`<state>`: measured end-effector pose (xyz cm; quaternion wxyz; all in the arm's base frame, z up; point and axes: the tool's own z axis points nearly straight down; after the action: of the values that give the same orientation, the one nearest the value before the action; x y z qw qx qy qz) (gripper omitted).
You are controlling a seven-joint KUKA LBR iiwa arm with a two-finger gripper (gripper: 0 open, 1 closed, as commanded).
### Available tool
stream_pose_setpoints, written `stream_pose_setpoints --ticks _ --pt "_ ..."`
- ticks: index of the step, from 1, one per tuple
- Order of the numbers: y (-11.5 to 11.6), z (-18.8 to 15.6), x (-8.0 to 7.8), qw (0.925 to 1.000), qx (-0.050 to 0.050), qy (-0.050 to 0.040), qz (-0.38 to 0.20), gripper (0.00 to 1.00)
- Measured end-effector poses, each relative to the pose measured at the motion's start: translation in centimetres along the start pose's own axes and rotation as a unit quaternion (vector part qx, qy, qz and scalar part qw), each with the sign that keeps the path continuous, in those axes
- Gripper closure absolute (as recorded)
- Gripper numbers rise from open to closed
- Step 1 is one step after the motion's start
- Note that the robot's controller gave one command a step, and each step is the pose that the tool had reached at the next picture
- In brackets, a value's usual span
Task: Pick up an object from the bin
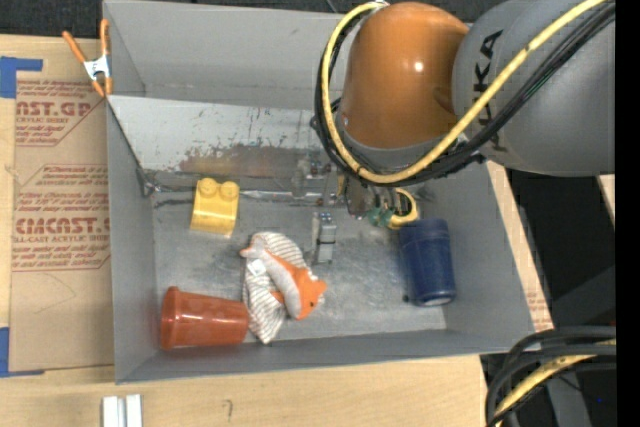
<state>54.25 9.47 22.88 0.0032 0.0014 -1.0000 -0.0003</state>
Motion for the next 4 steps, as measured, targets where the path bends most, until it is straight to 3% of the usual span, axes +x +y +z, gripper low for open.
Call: stream_pose_setpoints --ticks 1,2,3,4 --pt "0.0 -0.4 -0.2 1.0000 0.000 -0.0040 0.001 0.00" --pt "0.3 2.5 0.6 0.9992 -0.001 -0.0068 0.039 0.00" --pt "1.3 8.2 2.6 0.9974 -0.001 -0.0053 0.071 0.00" --pt "1.5 12.1 3.6 0.9971 0.000 -0.0007 0.076 0.00"
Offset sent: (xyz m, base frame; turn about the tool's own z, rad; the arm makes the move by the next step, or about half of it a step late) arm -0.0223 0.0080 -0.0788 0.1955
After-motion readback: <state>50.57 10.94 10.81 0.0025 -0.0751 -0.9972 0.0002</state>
